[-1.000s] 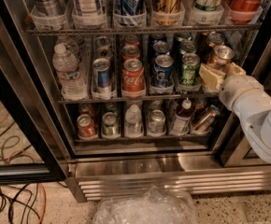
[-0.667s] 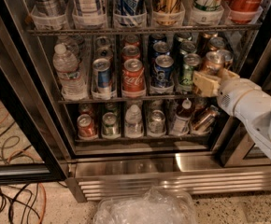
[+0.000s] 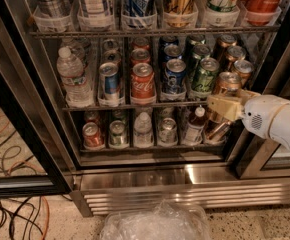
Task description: Pick orange can from middle shelf of fridge
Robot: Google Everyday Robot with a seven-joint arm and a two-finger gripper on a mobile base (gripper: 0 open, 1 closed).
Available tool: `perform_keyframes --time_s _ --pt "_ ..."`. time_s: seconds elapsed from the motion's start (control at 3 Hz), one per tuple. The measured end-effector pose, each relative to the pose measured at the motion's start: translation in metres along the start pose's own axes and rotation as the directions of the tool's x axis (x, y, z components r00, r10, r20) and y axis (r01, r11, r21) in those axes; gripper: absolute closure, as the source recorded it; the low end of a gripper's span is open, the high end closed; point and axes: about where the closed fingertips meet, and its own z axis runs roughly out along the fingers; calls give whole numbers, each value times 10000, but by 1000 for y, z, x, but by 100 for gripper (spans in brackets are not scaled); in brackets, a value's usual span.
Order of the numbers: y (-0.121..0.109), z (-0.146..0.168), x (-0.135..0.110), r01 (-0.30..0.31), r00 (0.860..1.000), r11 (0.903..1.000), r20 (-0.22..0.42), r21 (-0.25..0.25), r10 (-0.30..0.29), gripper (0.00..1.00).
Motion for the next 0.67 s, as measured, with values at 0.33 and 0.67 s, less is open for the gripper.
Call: perform_keyframes --time_s 0.33,0.67 --pt "19 -22 -3 55 9999 9940 -111 -1093 -68 100" --pt "28 -41 -11 -359 9991 9756 137 -2166 398 100"
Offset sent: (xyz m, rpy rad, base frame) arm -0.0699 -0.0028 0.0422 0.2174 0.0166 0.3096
